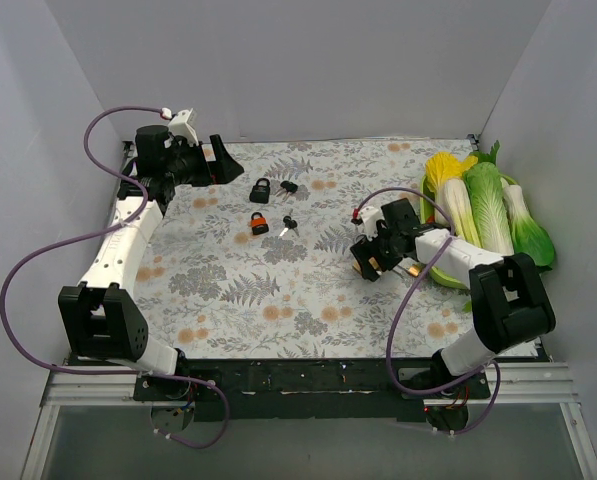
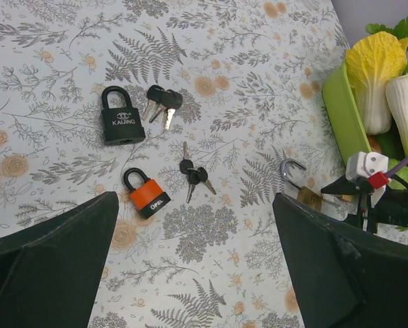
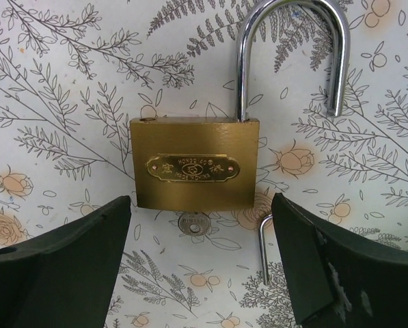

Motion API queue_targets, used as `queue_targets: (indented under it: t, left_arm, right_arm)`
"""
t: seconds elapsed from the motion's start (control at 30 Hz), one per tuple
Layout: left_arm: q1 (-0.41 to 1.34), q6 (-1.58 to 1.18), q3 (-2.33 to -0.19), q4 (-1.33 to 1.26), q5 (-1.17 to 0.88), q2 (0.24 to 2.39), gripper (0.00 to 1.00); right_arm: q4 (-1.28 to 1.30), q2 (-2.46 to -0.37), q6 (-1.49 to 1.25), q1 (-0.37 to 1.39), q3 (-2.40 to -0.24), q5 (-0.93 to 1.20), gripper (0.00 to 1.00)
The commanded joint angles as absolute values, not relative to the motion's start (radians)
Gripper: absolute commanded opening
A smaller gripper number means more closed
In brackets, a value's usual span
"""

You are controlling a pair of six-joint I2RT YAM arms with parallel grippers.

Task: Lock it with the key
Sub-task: Pick up the lock from the center of the board.

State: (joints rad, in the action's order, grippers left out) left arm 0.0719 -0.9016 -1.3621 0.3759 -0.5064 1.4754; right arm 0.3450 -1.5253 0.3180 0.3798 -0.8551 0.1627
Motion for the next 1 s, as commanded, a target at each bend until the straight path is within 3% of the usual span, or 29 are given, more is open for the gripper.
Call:
queue_targets:
  t: [0.0,0.63,0.73,0.93,0.97]
  left_arm:
    - [0.067,-0.896,-1.342,0.347,-0.523,1.416,0.98]
    - [0.067,-0.922,-1.330,0.359,-0.499,1.422,0.98]
    - [0.067,-0.922,-1.327,0.362,-0.486,1.419,0.98]
    - [0.067,-0.871,-1.325,0.382,-0.532,1.420,0.98]
    - [0.067,-0.864,-1.324,0.385,-0.544,1.422,0.98]
  right_arm:
    - [0.315,-1.557,0.314,0.377,-0.911,0.179,0.91]
    - [0.238,-1.663,0.321,0.428,-0.881,0.118,0.88]
    - [0.241,-1.670,0.315,0.436,-0.877,0.103,0.84]
    - [0.302,-1.657,0.287,0.436,-0.900,0.144,0.51]
    - [0.311,-1.652,0.284,0.436,-0.905,0.159,0.40]
